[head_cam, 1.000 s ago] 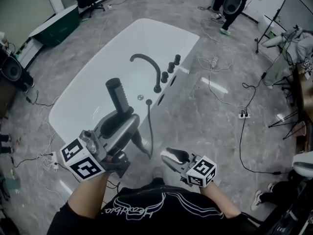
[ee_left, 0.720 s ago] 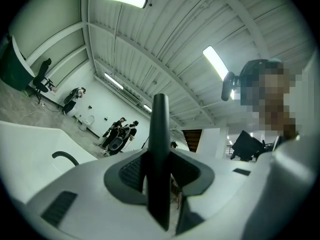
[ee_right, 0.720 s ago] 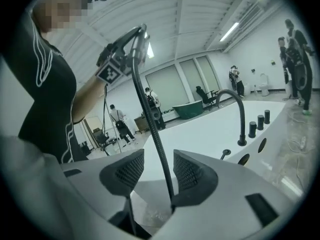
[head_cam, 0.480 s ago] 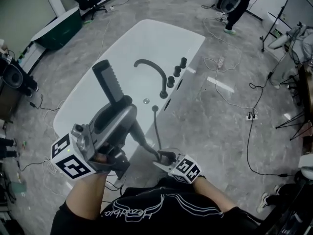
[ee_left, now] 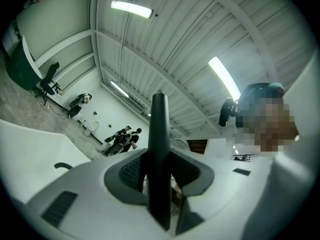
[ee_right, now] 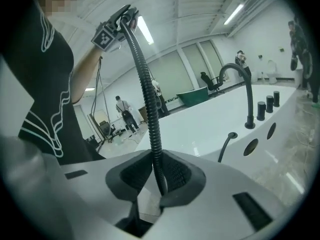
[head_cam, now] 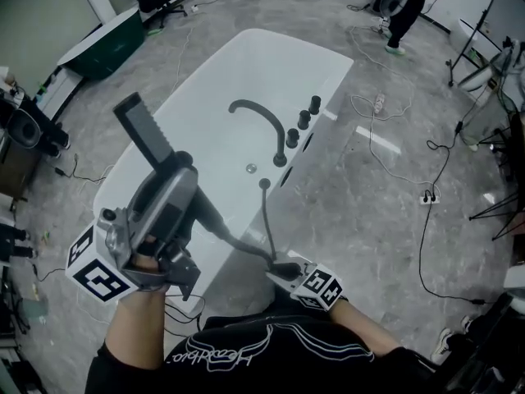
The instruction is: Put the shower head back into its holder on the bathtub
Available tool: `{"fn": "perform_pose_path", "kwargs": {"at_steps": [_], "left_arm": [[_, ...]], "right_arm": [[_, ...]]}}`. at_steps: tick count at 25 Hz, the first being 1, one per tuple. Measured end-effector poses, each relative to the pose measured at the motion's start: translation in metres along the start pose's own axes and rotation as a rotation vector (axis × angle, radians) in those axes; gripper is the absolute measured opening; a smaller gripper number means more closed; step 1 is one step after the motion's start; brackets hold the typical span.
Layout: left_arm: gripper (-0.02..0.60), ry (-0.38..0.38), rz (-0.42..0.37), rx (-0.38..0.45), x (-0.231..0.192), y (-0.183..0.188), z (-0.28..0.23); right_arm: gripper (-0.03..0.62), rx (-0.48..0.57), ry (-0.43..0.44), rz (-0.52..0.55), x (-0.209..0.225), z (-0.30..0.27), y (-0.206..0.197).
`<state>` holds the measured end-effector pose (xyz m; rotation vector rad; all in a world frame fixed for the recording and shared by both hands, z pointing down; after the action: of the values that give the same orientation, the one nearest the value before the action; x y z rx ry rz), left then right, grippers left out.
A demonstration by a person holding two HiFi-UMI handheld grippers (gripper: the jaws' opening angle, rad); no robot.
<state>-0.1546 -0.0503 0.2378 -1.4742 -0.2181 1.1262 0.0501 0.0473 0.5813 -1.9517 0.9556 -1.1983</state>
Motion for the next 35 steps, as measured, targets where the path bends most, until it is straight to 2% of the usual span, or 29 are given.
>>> {"fn": "perform_pose_path", "kwargs": {"at_steps": [7, 11, 18, 24, 31, 35], "left_arm": [[0.133, 0.085, -0.011, 0.06, -0.027, 0.022, 0.013], [0.133, 0.133, -0.026, 0.089, -0.036, 0.034, 0.027], [0.132, 0.185, -0.067, 0.135, -0.044, 0.052, 0.053], [0.132, 0.211, -0.086, 0.144, -0.049, 0.059, 0.068], [0.132, 0.239, -0.058, 0.137, -0.056, 0.055, 0.075], [0.132, 0.24, -0.066, 0.144, -0.059, 0.06, 0.074]], "right_arm": [[0.066, 0.119, 0.09, -0.108, -0.005, 0.031, 0.021], [0.064, 0.206, 0.084, -0.101, 0.003, 0.047, 0.053], [0.064, 0.378, 0.033, 0.023, 0.024, 0.076, 0.154], [0.064, 0.495, -0.004, 0.149, 0.032, 0.099, 0.242], [0.064, 0.538, -0.027, 0.28, 0.041, 0.098, 0.316], [0.064, 0.552, -0.008, 0.337, 0.049, 0.087, 0.346]]}}
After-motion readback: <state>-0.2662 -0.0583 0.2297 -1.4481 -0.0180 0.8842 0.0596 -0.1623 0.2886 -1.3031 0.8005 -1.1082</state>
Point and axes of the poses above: the fingertips, and each gripper's own axes: z backward along the fingers, x to its right, y out of its top, the point moved 9 cm from there along z, backward along the fingers, and after that the axes turned 6 degrees about y, right-handed, at the moved point
